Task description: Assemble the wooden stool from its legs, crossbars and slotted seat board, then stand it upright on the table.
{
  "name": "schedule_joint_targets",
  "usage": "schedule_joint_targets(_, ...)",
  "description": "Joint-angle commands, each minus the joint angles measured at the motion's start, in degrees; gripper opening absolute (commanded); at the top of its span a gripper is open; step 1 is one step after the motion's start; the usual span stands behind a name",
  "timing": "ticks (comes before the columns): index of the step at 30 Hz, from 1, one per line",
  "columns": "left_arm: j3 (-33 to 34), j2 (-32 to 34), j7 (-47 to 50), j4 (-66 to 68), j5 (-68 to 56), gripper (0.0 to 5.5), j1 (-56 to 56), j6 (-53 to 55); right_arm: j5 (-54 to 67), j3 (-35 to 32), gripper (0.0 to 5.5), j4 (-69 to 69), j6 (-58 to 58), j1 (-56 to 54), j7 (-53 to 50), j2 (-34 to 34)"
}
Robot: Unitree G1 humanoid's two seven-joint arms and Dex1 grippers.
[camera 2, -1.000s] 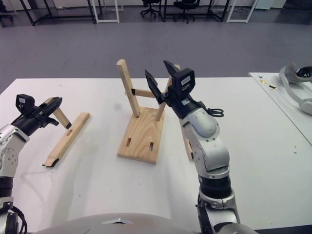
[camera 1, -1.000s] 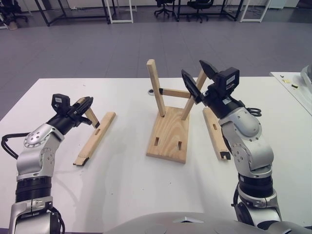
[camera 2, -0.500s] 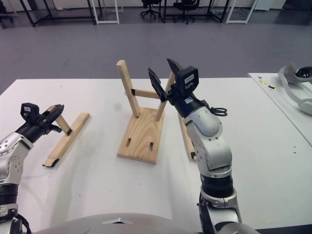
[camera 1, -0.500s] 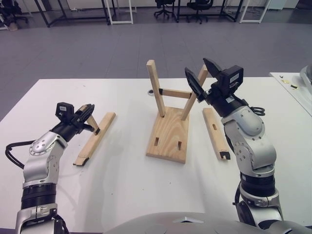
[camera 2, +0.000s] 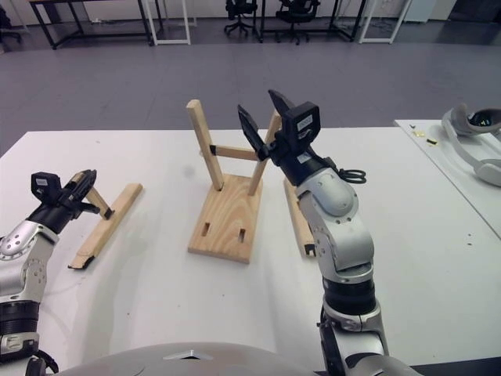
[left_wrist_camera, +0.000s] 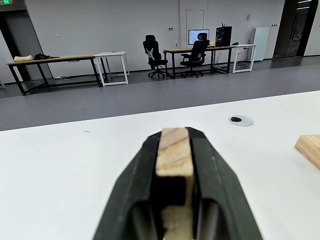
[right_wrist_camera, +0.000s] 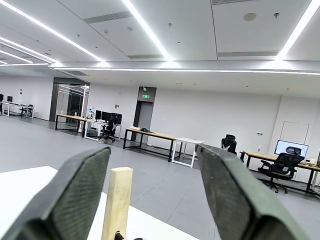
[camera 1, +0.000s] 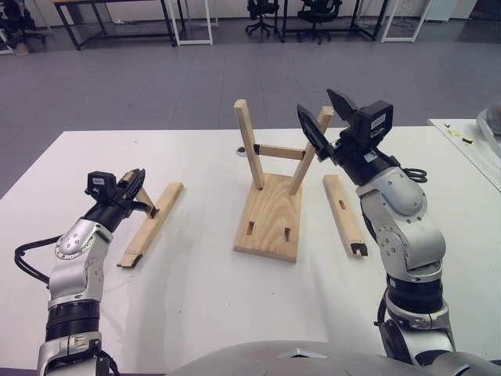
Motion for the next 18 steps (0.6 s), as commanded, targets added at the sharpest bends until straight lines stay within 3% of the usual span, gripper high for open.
schedule_joint_targets(1,-3.5,0.28,-0.54,3.45,3.37,0.41,4.12,6.37,-0.15,-0.22,3.16,-0.4,0.72,-0.87,-0.89,0.09)
schedule_joint_targets(12,-3.65,3.67,5.67,-12.58,-1.61,0.41,-1.92,29.1,-1.57,0.83,3.16,-1.1,0.72,1.05,-3.16,0.44)
schedule_joint_targets(18,-2.96,3.5,7.82,-15.55,-0.88,0.41,-2.44,31.88,-1.63,1.24,3.16,-1.23,0.73,1.49,-3.67,0.22)
